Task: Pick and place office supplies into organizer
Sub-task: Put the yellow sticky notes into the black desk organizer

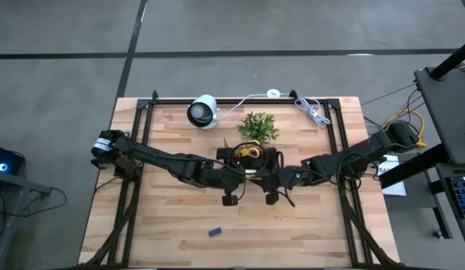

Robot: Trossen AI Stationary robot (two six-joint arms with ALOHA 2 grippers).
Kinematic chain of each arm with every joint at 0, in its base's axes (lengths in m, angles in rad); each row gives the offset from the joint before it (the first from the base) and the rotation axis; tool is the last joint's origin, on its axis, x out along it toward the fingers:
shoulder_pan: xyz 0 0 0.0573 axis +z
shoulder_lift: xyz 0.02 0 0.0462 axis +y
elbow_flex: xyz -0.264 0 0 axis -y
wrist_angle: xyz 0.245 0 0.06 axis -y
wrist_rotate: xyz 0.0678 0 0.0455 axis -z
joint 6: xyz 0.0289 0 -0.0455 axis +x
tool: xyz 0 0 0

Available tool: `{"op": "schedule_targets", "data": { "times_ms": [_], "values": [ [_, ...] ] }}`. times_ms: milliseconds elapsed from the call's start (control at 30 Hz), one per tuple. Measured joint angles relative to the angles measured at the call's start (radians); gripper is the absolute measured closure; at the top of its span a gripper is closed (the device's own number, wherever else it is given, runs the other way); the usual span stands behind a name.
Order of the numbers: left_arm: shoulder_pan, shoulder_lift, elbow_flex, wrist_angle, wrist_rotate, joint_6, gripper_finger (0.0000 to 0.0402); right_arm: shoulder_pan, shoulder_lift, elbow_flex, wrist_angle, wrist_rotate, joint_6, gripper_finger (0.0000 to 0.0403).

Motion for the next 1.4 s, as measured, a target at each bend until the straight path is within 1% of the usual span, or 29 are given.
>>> {"op": "schedule_targets", "data": {
  "times_ms": [133, 467, 733, 867, 1133, 1233, 1400],
  "values": [
    [0.000, 0.000, 0.000, 0.012, 0.011, 0.004, 0.0401, 0.000, 0.000, 0.000, 0.000, 0.000, -0.012, 0.0251],
    [0.000, 0.000, 0.000, 0.009, 0.010, 0.004, 0.0401, 0.000, 0.000, -0.001, -0.023, -0.004, -0.013, 0.0341],
    [0.000, 0.000, 0.000, 0.009, 0.009, 0.006, 0.0401, 0.000, 0.000, -0.001, -0.025, -0.009, -0.015, 0.0390],
    [0.001, 0.000, 0.000, 0.009, 0.009, 0.006, 0.0387, 0.000, 0.000, -0.001, -0.024, -0.004, -0.015, 0.0394],
    [0.002, 0.000, -0.001, 0.009, 0.012, 0.006, 0.0326, -0.001, -0.002, -0.001, -0.024, 0.003, -0.012, 0.0394],
    [0.003, 0.000, -0.001, 0.011, 0.010, 0.006, 0.0304, 0.000, -0.008, -0.001, -0.024, 0.025, -0.008, 0.0394],
    [0.005, 0.000, -0.002, 0.009, 0.010, 0.005, 0.0274, 0.000, -0.023, -0.002, -0.030, 0.030, -0.005, 0.0395]
  ]
}}
